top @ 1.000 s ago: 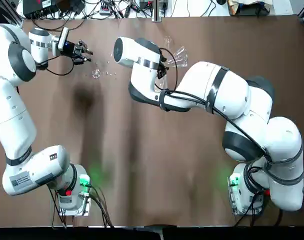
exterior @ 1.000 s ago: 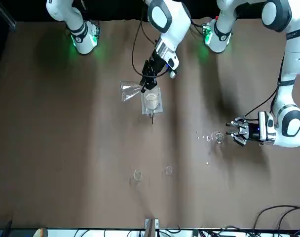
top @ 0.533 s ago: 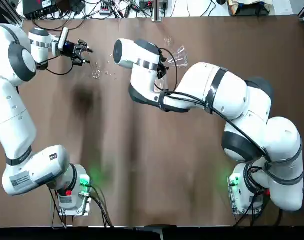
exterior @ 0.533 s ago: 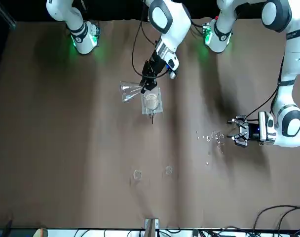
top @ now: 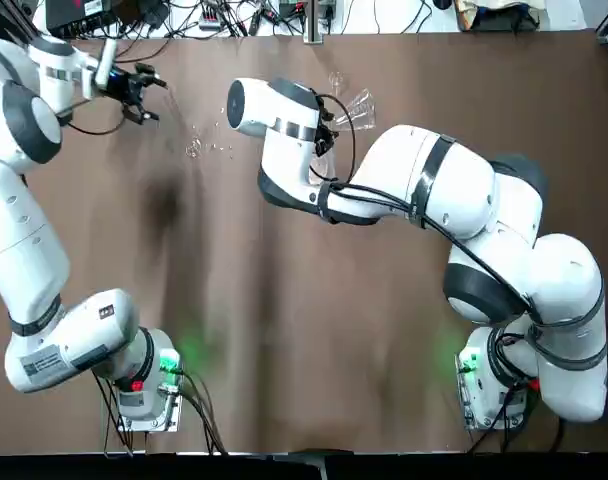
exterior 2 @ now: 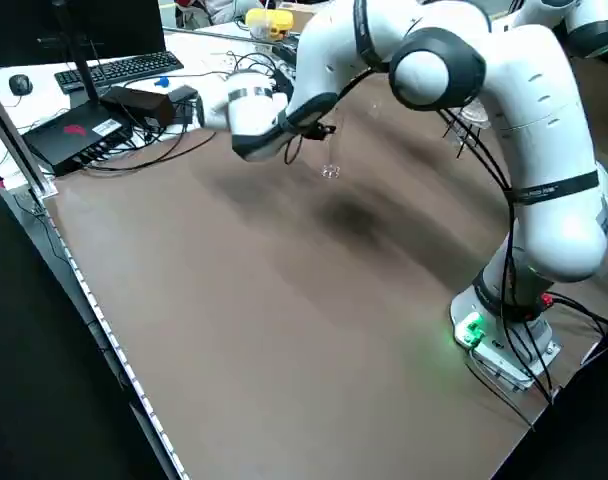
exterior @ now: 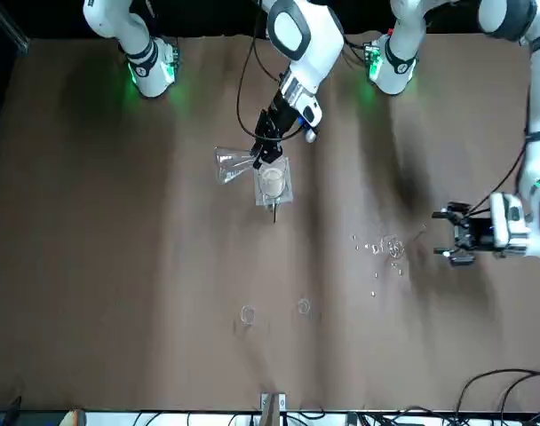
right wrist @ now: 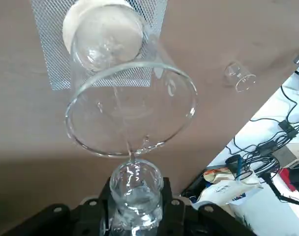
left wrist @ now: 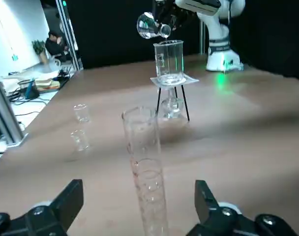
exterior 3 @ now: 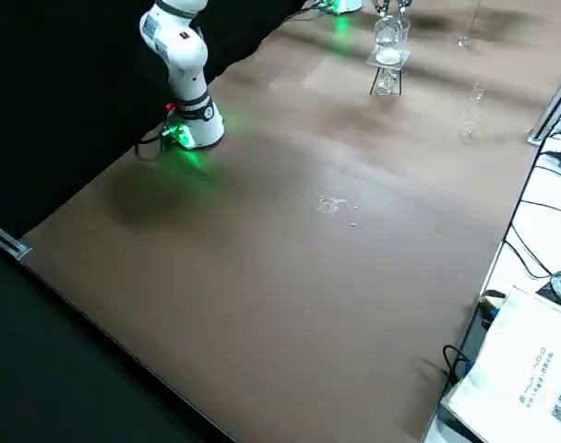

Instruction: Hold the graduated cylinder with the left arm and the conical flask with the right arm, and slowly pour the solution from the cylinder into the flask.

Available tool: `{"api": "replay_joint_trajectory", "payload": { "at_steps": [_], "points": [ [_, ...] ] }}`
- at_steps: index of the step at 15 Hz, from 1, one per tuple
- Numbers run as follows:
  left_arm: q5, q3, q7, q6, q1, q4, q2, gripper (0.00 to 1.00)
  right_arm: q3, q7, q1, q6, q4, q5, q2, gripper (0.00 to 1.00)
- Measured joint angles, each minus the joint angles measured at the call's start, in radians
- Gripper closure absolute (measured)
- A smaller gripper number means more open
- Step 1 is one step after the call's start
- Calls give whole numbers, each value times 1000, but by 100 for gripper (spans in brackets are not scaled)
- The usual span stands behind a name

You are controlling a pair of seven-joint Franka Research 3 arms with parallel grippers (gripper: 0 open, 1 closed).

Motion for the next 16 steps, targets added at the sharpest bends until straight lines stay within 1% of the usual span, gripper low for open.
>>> {"api": "replay_joint_trajectory", "payload": {
  "at_steps": [2, 4, 5, 8, 12, 16],
  "points": [
    [48, 0, -16, -3, 31, 3, -71, 0, 0, 0, 0, 0, 0, -11, 0, 61],
    [95, 0, -91, -5, 38, 5, -157, 0, 0, 0, 0, 0, 0, -18, 1, 61],
    [143, -4, -203, -5, 24, 5, -244, 0, 0, 0, 0, 0, 0, -21, 1, 61],
    [236, -8, -350, 20, -33, 5, -346, 0, 0, 0, 0, 0, 1, -24, 1, 61],
    [399, -13, -607, 116, -158, 5, -435, 0, 0, 0, 0, -1, 1, -25, 1, 61],
    [563, -15, -940, 209, -300, 3, -466, 0, 0, 0, 0, -1, 1, -25, 2, 61]
  ]
}}
